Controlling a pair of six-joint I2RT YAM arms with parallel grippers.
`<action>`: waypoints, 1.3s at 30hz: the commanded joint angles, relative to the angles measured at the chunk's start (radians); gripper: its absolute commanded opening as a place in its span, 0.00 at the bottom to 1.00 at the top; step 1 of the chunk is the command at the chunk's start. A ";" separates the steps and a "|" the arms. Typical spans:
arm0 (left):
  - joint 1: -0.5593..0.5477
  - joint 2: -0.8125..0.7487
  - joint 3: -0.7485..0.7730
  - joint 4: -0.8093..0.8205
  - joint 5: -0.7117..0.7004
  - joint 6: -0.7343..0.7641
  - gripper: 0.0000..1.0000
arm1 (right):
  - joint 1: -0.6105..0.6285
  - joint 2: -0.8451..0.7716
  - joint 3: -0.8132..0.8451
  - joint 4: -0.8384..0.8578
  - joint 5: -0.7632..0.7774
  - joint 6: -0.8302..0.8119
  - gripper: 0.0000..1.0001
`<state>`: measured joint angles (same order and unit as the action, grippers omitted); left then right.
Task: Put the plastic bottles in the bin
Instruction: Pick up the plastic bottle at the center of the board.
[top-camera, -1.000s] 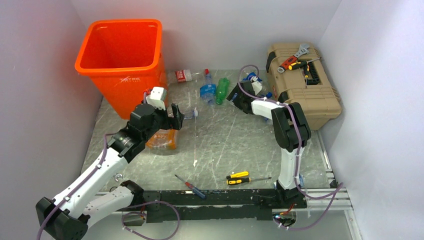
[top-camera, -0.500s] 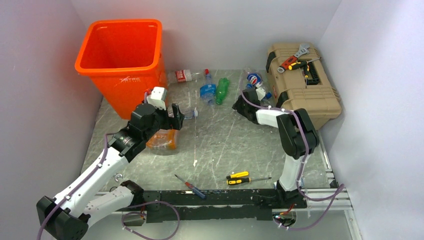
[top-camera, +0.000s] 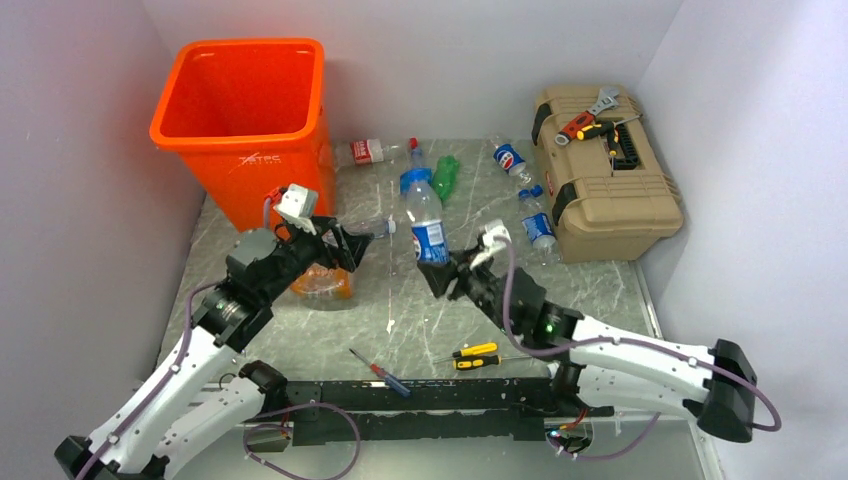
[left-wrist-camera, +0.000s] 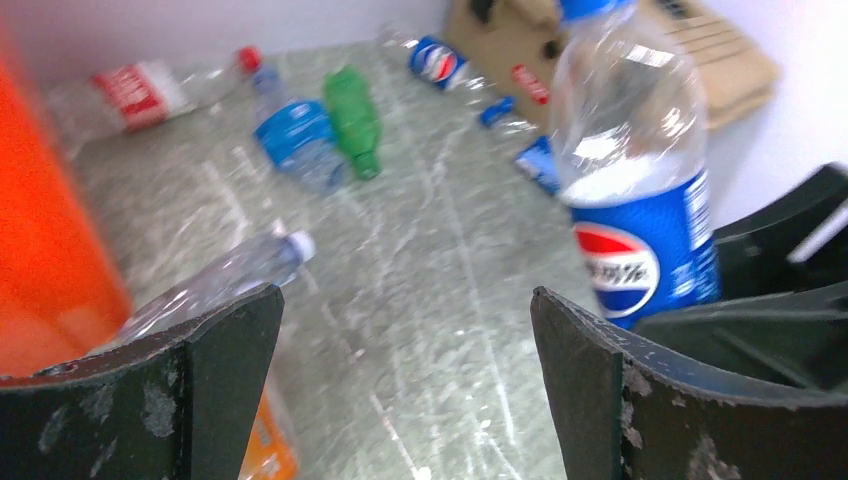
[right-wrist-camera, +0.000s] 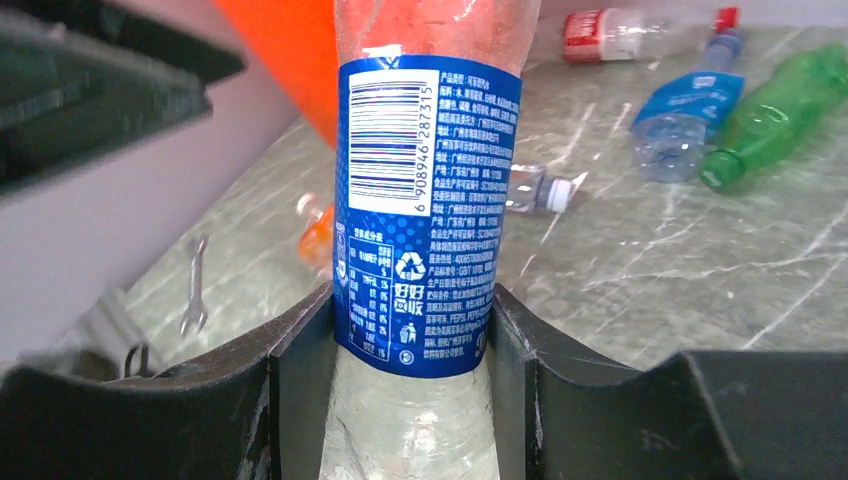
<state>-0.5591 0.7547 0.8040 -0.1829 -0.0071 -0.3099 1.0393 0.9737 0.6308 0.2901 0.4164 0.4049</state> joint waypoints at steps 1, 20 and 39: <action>-0.004 -0.050 -0.036 0.240 0.289 -0.042 0.99 | 0.107 -0.142 -0.164 0.111 0.013 -0.189 0.42; -0.008 0.264 0.082 0.415 0.719 -0.374 0.91 | 0.311 -0.118 -0.359 0.597 0.106 -0.391 0.31; -0.010 0.288 0.070 0.566 0.732 -0.486 0.18 | 0.329 -0.053 -0.337 0.587 0.140 -0.396 0.32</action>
<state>-0.5636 1.0435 0.8700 0.2714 0.6846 -0.7540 1.3602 0.9089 0.2588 0.8658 0.5426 0.0093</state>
